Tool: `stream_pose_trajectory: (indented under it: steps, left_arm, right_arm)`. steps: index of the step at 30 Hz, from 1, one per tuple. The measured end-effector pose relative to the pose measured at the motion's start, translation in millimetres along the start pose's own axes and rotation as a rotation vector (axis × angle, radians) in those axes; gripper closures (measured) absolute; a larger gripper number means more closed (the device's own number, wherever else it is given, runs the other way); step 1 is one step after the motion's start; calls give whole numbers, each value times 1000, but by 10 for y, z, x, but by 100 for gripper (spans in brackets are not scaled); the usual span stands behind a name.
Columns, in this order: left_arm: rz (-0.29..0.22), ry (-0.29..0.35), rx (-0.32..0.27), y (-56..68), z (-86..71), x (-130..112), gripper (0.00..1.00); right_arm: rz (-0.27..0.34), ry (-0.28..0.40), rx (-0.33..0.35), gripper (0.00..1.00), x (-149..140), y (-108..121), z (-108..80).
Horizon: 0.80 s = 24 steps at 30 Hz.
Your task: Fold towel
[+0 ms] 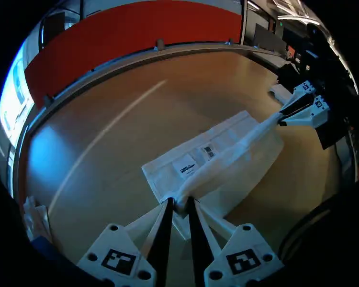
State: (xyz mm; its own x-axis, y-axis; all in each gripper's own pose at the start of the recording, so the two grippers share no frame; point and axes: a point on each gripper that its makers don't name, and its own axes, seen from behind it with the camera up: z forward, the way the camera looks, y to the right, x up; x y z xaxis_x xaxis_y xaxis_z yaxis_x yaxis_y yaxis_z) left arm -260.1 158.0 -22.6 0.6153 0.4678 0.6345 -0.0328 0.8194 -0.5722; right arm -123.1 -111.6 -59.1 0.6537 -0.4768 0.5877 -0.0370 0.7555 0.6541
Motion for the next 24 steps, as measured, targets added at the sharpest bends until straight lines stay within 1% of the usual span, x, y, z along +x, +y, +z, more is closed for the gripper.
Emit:
stream_pose_trajectory:
  steps: [5, 8, 10, 11, 15, 17, 20, 24]
  left_arm:
    - [-5, -2, 13, -34, 82, -6, 77]
    - [-5, -3, 18, -51, 120, -3, 76]
    - [-5, -5, 25, -71, 150, -4, 75]
    - [-5, -7, 30, -83, 165, -5, 72]
    - [-9, -12, 58, -150, 229, -2, 65]
    - [-8, -7, 68, -176, 249, 12, 61]
    - [-6, -5, 82, -216, 276, 24, 59]
    - [-1, -8, 94, -258, 296, 23, 40]
  right_arm:
    - [9, -10, -6, 79, -26, 31, 83]
    - [8, -14, -21, 79, -39, 71, 134]
    - [4, -17, -37, 78, -43, 112, 178]
    - [1, -18, -45, 78, -43, 134, 202]
    - [-10, -18, -81, 71, -24, 225, 286]
    - [-8, -21, -89, 69, -17, 250, 312]
    - [-4, -22, -103, 61, -5, 296, 339]
    - [-7, -16, -134, 48, 19, 376, 349]
